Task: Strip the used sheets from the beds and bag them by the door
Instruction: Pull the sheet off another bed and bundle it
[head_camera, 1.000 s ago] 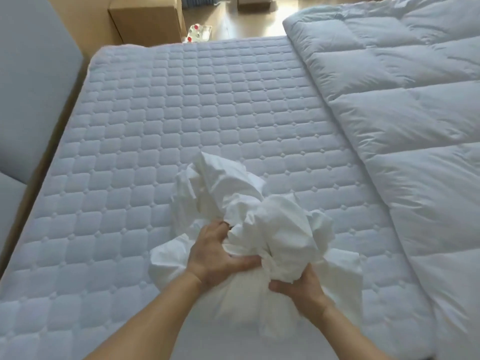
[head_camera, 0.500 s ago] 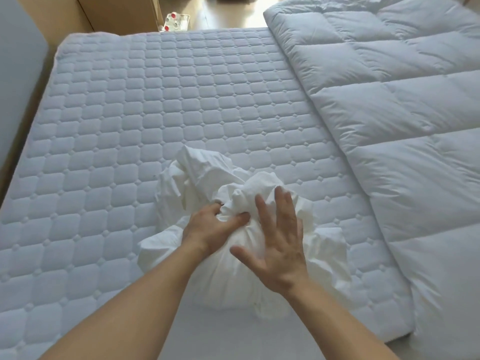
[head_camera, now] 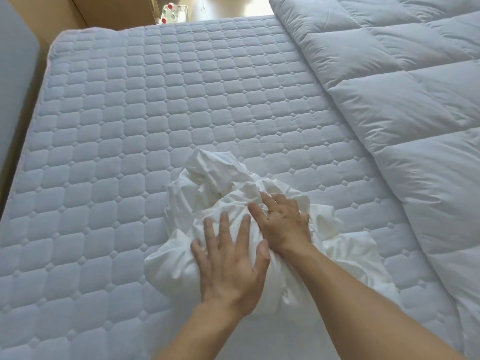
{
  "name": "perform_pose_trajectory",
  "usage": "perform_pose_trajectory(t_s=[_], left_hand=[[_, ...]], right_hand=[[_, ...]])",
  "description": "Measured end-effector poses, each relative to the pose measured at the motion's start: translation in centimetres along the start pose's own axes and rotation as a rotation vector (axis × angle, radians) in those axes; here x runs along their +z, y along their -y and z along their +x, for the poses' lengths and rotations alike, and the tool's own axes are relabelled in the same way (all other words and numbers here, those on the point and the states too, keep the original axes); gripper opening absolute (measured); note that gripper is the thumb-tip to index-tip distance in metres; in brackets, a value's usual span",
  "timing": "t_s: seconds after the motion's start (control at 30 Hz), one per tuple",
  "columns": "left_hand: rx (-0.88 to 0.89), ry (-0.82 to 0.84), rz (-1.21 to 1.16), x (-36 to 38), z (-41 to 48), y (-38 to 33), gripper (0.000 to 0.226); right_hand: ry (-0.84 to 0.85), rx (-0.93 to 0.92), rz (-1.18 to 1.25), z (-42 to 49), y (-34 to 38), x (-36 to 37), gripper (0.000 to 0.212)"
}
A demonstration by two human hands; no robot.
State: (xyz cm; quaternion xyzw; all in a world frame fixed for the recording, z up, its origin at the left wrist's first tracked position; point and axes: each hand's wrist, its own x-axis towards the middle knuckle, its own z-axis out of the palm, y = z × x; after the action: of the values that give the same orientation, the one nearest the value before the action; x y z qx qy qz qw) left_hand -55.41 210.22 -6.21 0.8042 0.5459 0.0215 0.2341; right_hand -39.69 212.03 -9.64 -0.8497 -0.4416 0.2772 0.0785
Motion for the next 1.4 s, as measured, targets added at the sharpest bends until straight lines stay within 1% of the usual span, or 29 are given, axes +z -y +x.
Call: perform_pose_trajectory(t_s=[0.03,0.13,0.2,0.27,0.33,0.4,0.47,0.53,0.63,0.73,0.87,1.1,1.17,1.27,1.4], left_hand=[[-0.004,0.034,0.061,0.9,0.4,0.1,0.072],[-0.038,-0.005,0.074,2.2,4.3,0.7,0.066],[-0.035,-0.019,0.088,2.7,6.6,1.0,0.065],[-0.019,-0.025,0.111,3.0,8.1,1.4,0.062],[0.008,-0.026,0.123,3.1,9.2,1.8,0.062],[0.058,-0.054,0.115,3.1,9.8,1.9,0.063],[0.126,-0.091,0.131,3.1,10.5,1.8,0.066],[0.182,-0.091,0.148,2.7,12.0,2.0,0.069],[0.202,-0.026,0.108,2.3,14.4,2.3,0.069],[0.208,0.038,0.134,2.6,15.7,2.6,0.071],[0.189,0.103,0.176,2.7,17.3,2.7,0.080],[0.106,0.105,0.360,2.5,18.7,2.3,0.088],[0.079,0.119,0.346,2.2,18.7,2.3,0.090],[-0.022,0.180,0.219,1.5,17.7,2.2,0.093],[-0.104,0.175,0.167,0.9,15.9,1.8,0.097]], right_hand=[[-0.009,-0.002,0.016,0.3,0.0,-0.1,0.066],[-0.042,-0.028,0.198,1.2,-0.5,-1.1,0.054],[-0.057,-0.056,0.313,1.4,-0.8,-2.1,0.059],[-0.060,-0.073,0.247,0.6,-0.7,-2.8,0.067],[-0.032,-0.074,0.127,-1.1,-0.6,-2.6,0.084],[0.002,-0.055,0.081,-2.3,-1.1,-1.9,0.096],[0.018,-0.017,0.077,-1.8,-1.7,-1.5,0.098],[0.024,0.029,0.104,-0.6,-2.2,-1.4,0.098],[0.003,0.072,0.158,0.2,-2.8,-0.9,0.097],[-0.041,0.102,0.193,0.4,-3.3,-0.2,0.101],[-0.015,0.191,0.262,1.3,-3.4,-0.3,0.115],[0.040,0.288,0.245,2.9,-3.8,-0.1,0.129],[0.056,0.303,0.230,3.2,-3.9,0.0,0.131],[0.110,0.306,0.210,3.5,-4.0,-0.3,0.135],[0.141,0.273,0.216,3.2,-4.4,-0.7,0.135]])
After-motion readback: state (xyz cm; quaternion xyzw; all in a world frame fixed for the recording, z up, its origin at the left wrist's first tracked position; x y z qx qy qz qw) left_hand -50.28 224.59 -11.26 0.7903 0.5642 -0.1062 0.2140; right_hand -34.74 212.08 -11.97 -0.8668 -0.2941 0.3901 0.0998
